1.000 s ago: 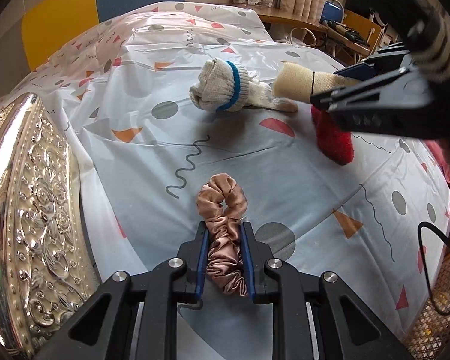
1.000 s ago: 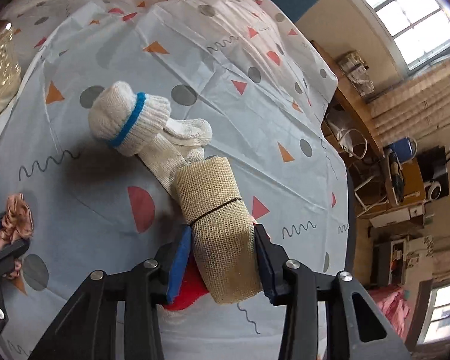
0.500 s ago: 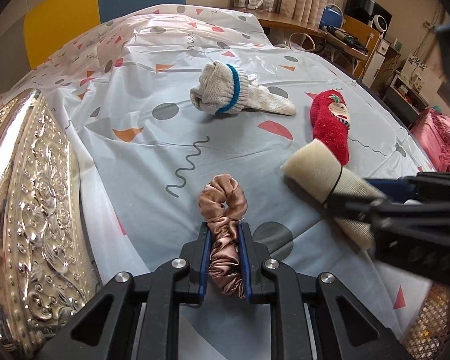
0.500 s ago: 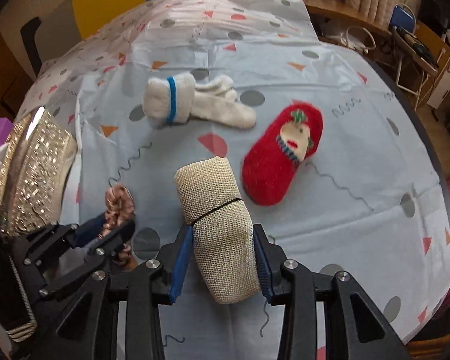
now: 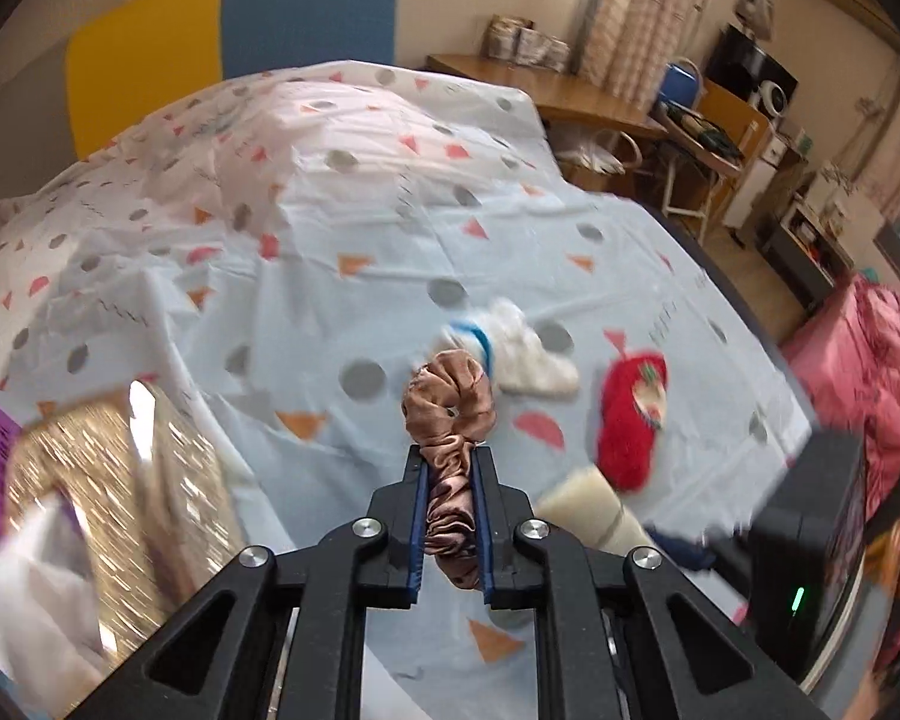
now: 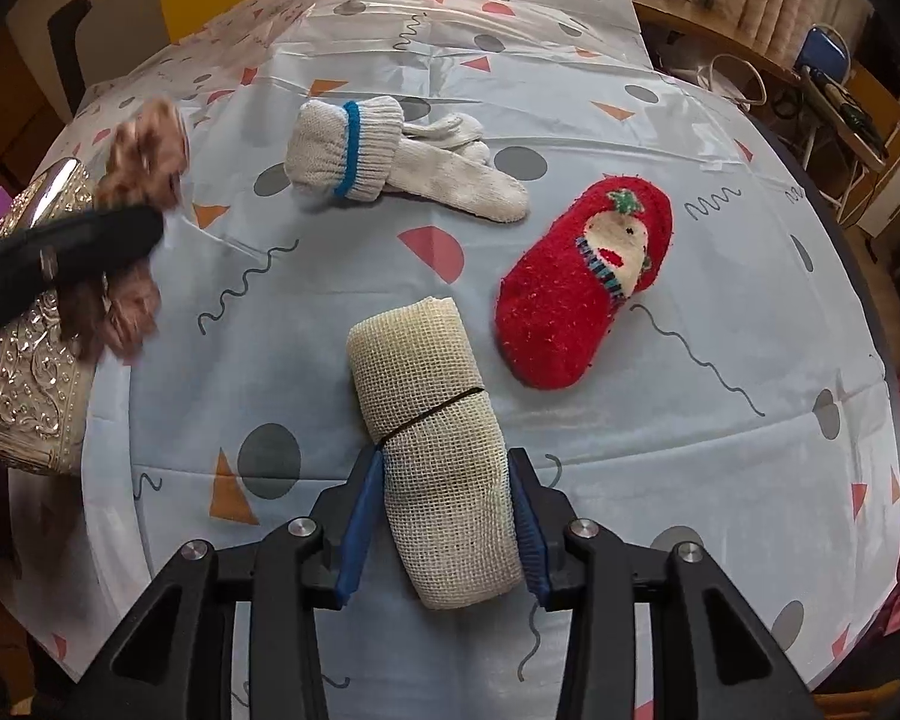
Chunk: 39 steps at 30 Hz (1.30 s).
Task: Organize soft objects
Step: 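Lift the beige sock with the right tool while left tool carries the scrunchie toward the tray, then release the brown scrunchie into the gold tray with the left tool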
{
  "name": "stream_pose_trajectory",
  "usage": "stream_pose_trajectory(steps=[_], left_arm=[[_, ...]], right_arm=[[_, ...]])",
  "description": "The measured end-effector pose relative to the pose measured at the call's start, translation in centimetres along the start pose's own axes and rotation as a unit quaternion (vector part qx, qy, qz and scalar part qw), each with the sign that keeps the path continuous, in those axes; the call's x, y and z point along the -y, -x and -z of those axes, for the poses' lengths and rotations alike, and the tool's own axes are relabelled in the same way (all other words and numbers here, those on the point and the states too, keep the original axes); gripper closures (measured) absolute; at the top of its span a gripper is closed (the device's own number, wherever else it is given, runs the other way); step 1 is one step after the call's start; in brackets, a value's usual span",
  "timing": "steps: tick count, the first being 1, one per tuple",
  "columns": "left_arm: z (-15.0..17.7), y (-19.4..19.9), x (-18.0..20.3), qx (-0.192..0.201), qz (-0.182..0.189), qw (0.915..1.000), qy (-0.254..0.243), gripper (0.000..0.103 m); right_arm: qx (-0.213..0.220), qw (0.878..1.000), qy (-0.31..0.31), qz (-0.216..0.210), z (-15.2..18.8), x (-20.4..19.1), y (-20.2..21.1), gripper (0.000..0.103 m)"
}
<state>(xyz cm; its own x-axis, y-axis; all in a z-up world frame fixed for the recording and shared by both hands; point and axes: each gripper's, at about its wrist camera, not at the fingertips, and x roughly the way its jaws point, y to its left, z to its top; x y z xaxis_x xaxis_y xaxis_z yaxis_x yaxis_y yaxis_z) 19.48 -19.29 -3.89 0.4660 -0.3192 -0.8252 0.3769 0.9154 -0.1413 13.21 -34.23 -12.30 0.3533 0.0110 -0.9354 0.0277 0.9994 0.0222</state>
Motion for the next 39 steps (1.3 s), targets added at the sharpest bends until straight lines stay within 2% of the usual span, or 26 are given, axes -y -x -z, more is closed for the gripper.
stream_pose_trajectory(steps=[3,7,12,17,21,26,31,37,39], left_arm=[[-3.2,1.3,-3.0,0.019,-0.024,0.9991,0.028,0.09],[-6.0,3.9,-7.9,0.052,-0.056,0.9954,0.058,0.09],[-6.2,7.7,-15.5,0.082,-0.098,0.987,0.098,0.09],[-2.3,10.8,-23.3,0.087,-0.118,0.977,0.155,0.09],[2.4,13.0,-28.5,0.086,-0.128,0.9679,0.198,0.09],[9.0,14.6,-34.0,0.074,-0.14,0.9528,0.259,0.089],[14.3,14.6,-37.4,0.059,-0.134,0.9381,0.314,0.089],[17.5,13.1,-38.4,0.04,-0.126,0.9327,0.335,0.087],[18.1,12.3,-38.6,0.029,-0.129,0.933,0.335,0.081]], right_arm=[[0.004,1.0,0.017,0.01,0.2,-0.7,-0.1,0.062],[-0.001,0.999,0.033,0.021,0.2,-1.2,-0.6,0.06],[0.001,0.999,0.039,0.029,0.5,-1.7,-0.5,0.06],[0.006,0.998,0.052,0.041,0.6,-2.0,-0.7,0.06],[0.012,0.997,0.061,0.049,0.7,-2.2,-0.6,0.06],[0.021,0.995,0.075,0.063,0.9,-3.0,-0.4,0.061],[0.026,0.994,0.081,0.071,1.2,-3.5,-0.3,0.061],[0.031,0.992,0.087,0.081,1.4,-3.7,-0.1,0.061],[0.032,0.992,0.086,0.082,1.4,-3.8,-0.2,0.061]])
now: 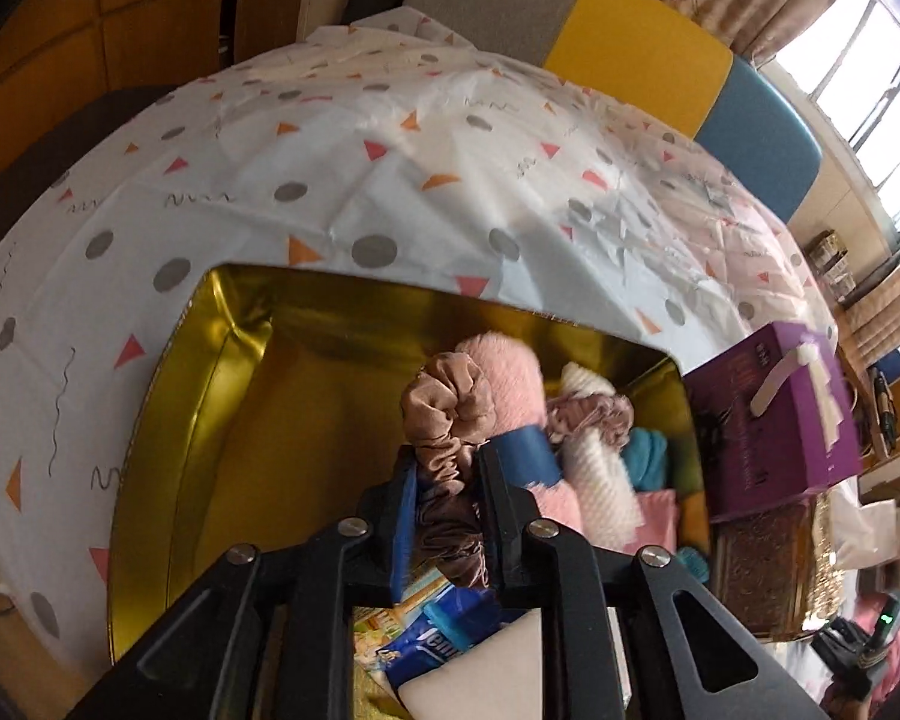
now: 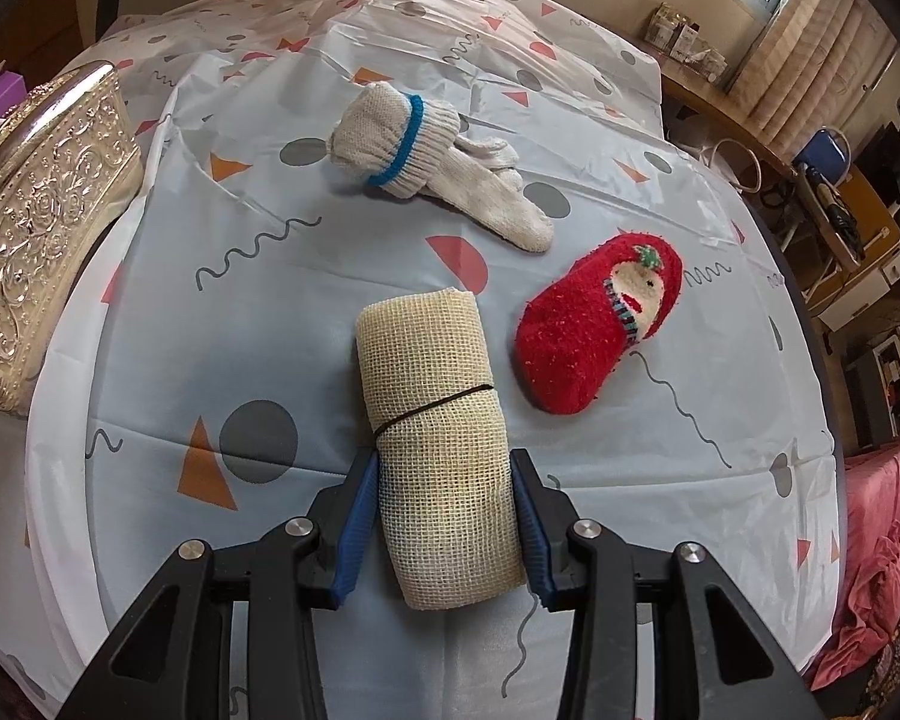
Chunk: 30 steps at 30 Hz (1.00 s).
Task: Organize soft objects
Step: 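Release the brown scrunchie into the gold tray with the left tool, then carry the beige sock into the gold tray and release it with the right tool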
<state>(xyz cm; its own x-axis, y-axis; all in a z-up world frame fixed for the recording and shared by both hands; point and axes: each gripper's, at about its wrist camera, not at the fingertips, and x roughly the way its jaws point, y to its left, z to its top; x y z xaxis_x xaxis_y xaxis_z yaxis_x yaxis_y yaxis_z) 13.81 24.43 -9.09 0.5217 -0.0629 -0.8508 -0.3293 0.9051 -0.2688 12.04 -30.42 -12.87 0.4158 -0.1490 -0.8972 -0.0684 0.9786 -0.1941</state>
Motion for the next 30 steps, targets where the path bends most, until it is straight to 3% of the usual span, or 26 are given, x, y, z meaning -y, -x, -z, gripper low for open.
stream_pose_trajectory(steps=[3,5,8,15,19,30], left_arm=[[0.5,-0.9,-0.4,-0.008,-0.006,0.9999,0.002,0.073],[0.8,-1.0,-0.7,-0.005,-0.01,0.9999,0.007,0.059],[1.2,-0.5,-0.9,0.005,-0.019,0.9998,0.004,0.05],[3.7,2.7,0.3,0.055,-0.056,0.996,-0.044,0.039],[5.4,4.7,1.6,0.091,-0.074,0.9906,-0.07,0.038],[8.8,8.4,4.1,0.156,-0.082,0.9779,-0.113,0.024]], right_arm=[[0.0,1.0,-0.005,-0.001,0.0,0.1,0.0,0.061],[0.0,1.0,-0.005,0.0,-0.1,0.2,-0.1,0.061],[0.001,1.0,-0.005,0.003,-0.1,0.1,-0.1,0.061],[0.003,1.0,-0.004,0.006,0.0,0.1,-0.1,0.061],[0.003,1.0,-0.004,0.006,-0.1,0.0,-0.1,0.061],[0.0,0.999,-0.028,-0.015,-0.6,0.5,0.1,0.061]])
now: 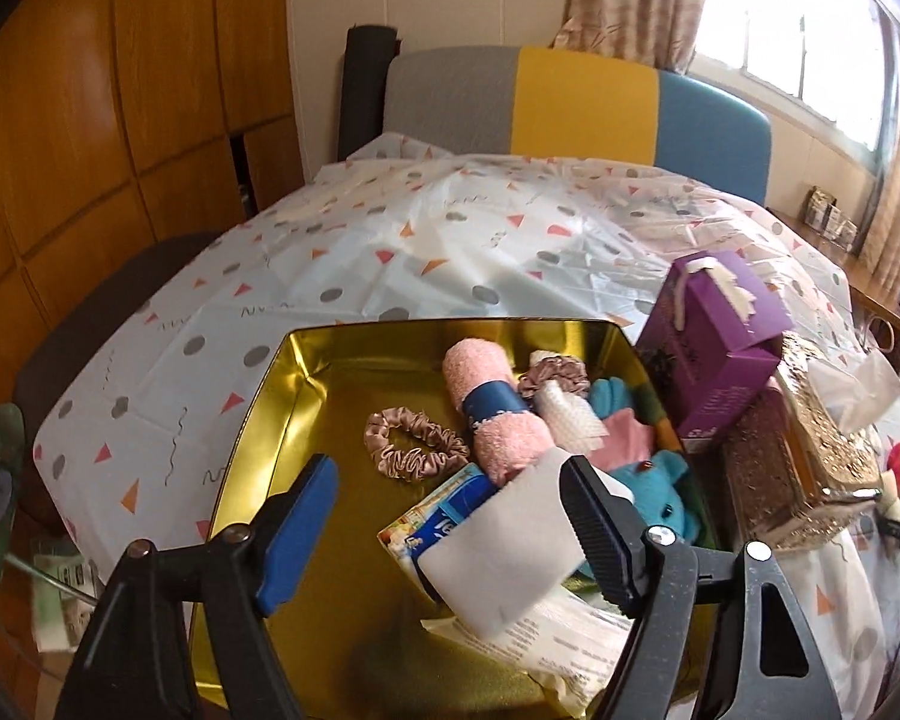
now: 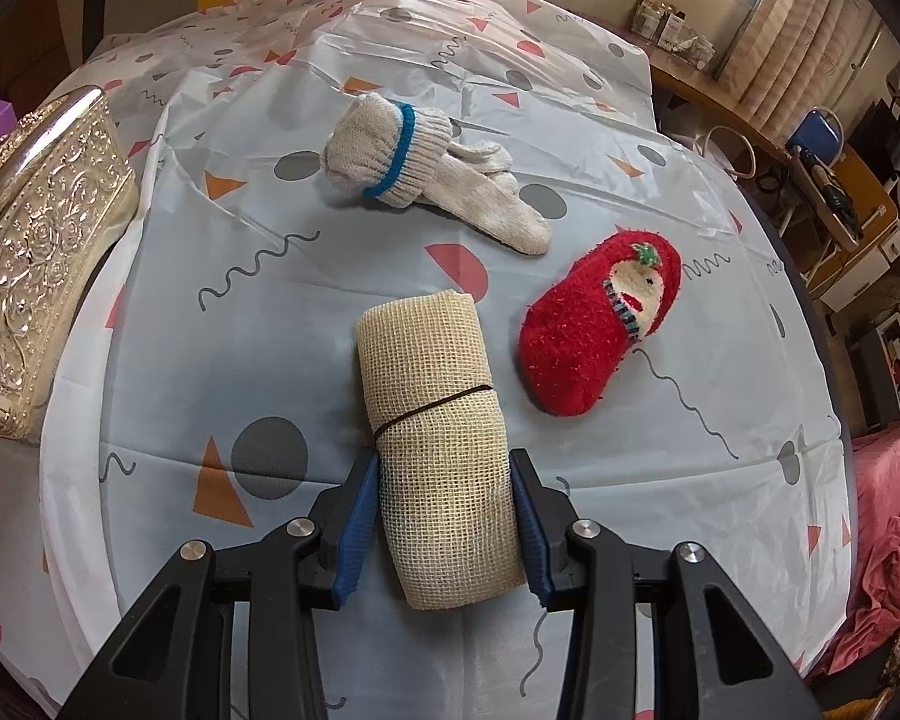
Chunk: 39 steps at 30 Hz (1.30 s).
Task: Organize soft objects
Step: 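Carry the beige sock into the gold tray and release it with the right tool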
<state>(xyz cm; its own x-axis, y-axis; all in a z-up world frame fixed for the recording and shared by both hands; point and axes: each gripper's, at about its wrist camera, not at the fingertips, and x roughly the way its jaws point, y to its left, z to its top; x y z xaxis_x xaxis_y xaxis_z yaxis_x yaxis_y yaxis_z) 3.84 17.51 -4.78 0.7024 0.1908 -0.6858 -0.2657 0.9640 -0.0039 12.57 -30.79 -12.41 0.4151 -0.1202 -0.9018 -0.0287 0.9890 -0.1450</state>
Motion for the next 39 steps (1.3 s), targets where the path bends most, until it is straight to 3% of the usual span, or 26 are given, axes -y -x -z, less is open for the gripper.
stream_pose_trajectory(steps=[10,24,32,39], left_arm=[[0.7,1.2,0.8,0.007,0.016,0.9997,-0.018,0.022],[1.7,0.9,-0.5,-0.003,0.014,0.9999,-0.006,0.022],[1.8,1.6,-2.7,0.011,-0.013,0.9998,0.014,0.017],[1.9,2.4,-4.6,0.017,-0.025,0.9991,0.031,0.017]], right_arm=[[0.029,0.998,-0.047,-0.044,-3.5,-1.2,2.4,0.061],[0.091,0.995,-0.01,-0.044,-12.9,-6.8,7.9,0.061],[0.15,0.982,0.063,-0.099,-17.4,-16.0,13.7,0.061],[0.162,0.958,0.161,-0.174,-15.6,-27.0,16.4,0.061]])
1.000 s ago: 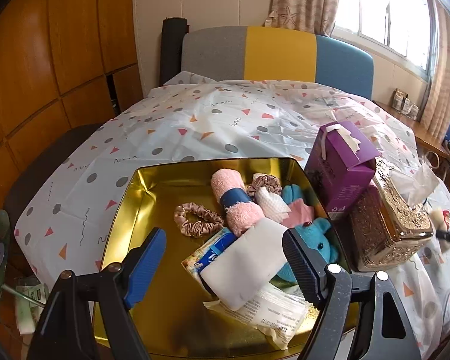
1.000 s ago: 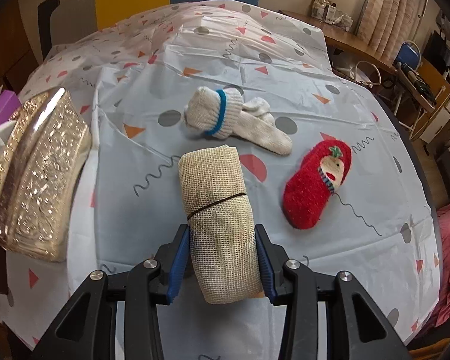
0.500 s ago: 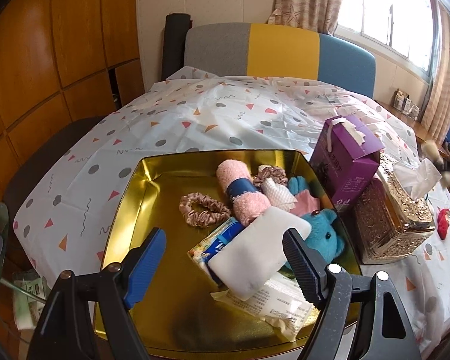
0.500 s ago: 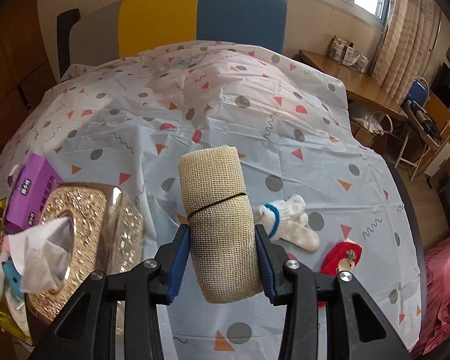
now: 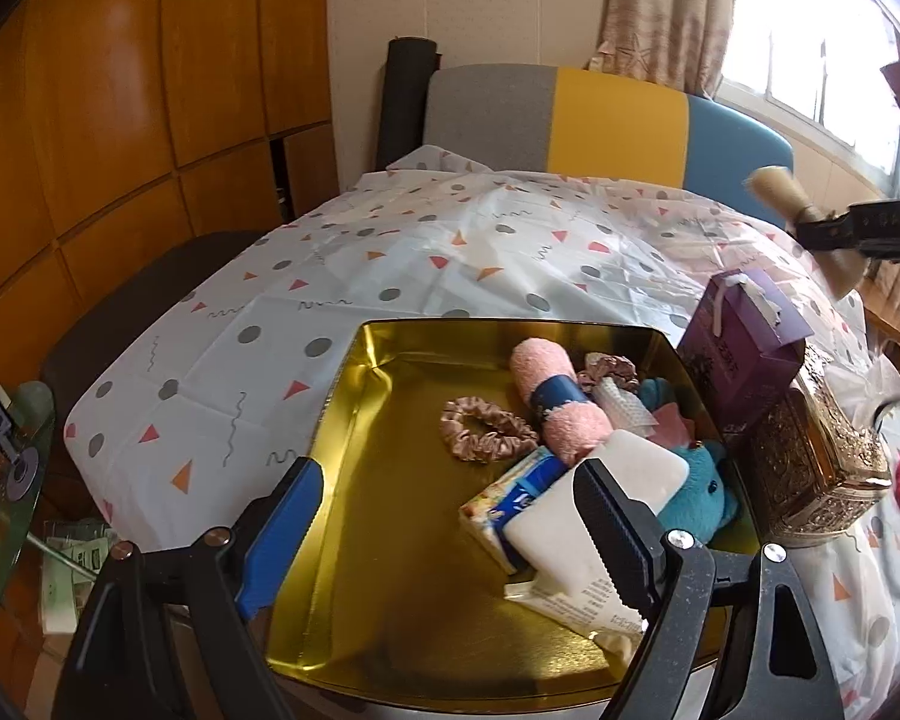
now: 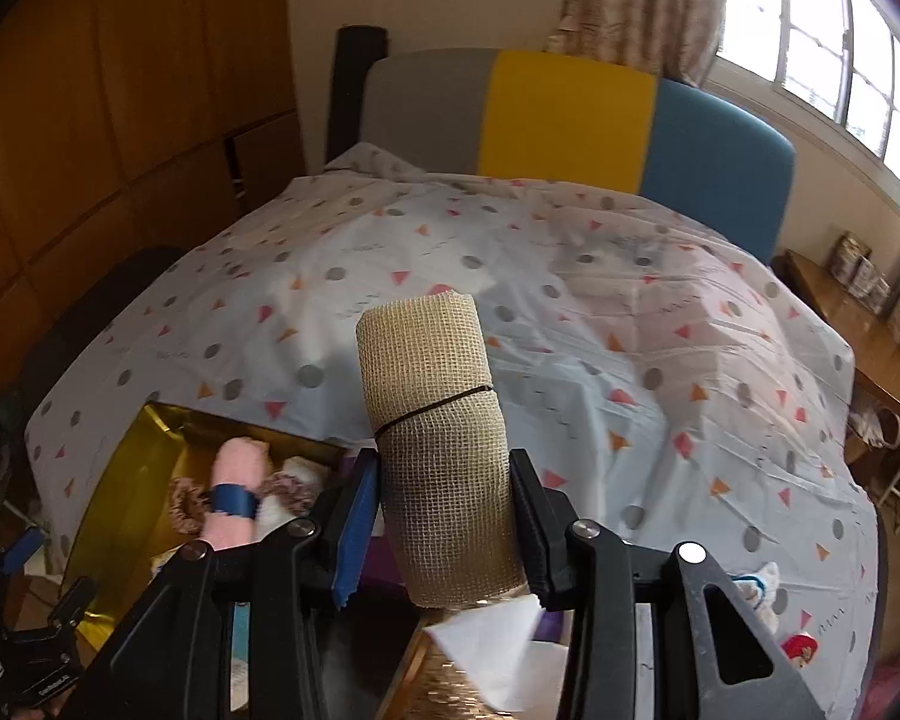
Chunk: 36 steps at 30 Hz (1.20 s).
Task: Organize soft objects
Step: 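Carry the beige sock into the gold tray and release it with the right tool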
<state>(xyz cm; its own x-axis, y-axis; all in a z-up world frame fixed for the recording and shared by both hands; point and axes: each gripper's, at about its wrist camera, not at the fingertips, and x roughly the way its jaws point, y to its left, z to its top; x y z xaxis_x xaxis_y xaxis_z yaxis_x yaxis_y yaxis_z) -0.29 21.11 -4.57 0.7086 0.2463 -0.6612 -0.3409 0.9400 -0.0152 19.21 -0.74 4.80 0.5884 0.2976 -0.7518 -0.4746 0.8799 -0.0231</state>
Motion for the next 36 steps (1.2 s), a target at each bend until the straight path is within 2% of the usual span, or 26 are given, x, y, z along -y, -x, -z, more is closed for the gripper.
stream_pose_trajectory(steps=[5,10,14,17,24,28,36], left_arm=[[0.2,0.1,-1.0,-0.001,-0.006,0.9999,0.012,0.017],[0.5,0.1,-1.8,0.0,-0.01,0.9998,0.019,0.017],[0.6,0.0,-2.4,-0.001,-0.012,0.9996,0.027,0.017],[0.7,0.0,-2.7,-0.001,-0.015,0.9994,0.031,0.017],[1.1,-0.1,-3.6,-0.007,-0.022,0.999,0.038,0.017],[1.4,-0.2,-4.0,-0.011,-0.026,0.9986,0.045,0.017],[1.4,0.2,-4.2,-0.005,-0.03,0.9983,0.05,0.016]], right_arm=[[-0.025,0.997,0.042,-0.058,1.7,-6.6,-1.9,0.061],[-0.066,0.991,0.057,-0.101,4.4,-11.6,-4.7,0.061],[-0.087,0.986,0.062,-0.126,5.9,-14.3,-6.2,0.061],[-0.092,0.985,0.075,-0.126,6.4,-16.1,-6.9,0.061],[-0.132,0.978,0.099,-0.125,7.7,-18.4,-9.7,0.059],[-0.15,0.973,0.08,-0.157,8.7,-18.2,-10.6,0.057],[-0.117,0.976,0.04,-0.18,8.7,-16.9,-8.6,0.049]])
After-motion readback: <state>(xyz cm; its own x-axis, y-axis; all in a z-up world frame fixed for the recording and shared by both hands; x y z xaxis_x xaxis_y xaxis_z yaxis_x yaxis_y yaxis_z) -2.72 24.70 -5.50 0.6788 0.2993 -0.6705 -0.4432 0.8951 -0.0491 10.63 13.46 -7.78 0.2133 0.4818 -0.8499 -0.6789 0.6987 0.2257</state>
